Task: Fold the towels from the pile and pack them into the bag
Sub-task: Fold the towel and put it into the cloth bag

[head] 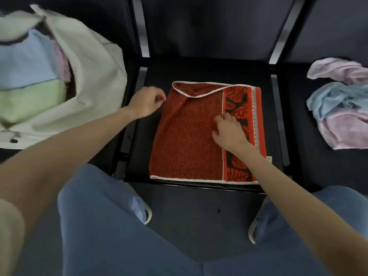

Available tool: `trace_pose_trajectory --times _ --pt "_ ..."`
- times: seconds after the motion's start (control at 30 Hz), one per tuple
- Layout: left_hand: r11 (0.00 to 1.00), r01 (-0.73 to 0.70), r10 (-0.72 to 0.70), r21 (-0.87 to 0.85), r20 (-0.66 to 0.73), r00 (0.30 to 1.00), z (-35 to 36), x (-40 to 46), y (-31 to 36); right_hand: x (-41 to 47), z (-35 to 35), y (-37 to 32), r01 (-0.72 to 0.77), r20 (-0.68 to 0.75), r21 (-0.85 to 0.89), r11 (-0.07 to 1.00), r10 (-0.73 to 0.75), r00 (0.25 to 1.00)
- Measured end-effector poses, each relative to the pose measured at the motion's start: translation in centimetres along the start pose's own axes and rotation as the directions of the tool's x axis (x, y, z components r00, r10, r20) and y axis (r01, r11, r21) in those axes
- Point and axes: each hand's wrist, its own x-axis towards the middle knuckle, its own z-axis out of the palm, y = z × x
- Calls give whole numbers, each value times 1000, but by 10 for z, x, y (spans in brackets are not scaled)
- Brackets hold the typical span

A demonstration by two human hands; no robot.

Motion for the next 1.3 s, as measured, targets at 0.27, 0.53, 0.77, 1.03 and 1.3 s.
trace_pose_trajectory --times 0.27,0.53,0.77,1.03,1.3 --pt "980 -161 173 117 -100 980 33 63 -21 58 18 18 -67 -197 57 996 77 977" --pt "883 -350 380 312 -37 924 26 89 -26 73 30 45 -34 -269 -73 997 13 963" --pt "871 -282 201 404 230 952 -14 126 -29 85 30 45 -64 -241 -150 987 27 970" --pt "951 193 -203 241 17 979 15 120 -29 89 12 62 74 -113 -67 995 -81 990" --pt "973 -226 231 49 -145 962 82 18 82 109 -8 123 -232 -392 402 886 395 831"
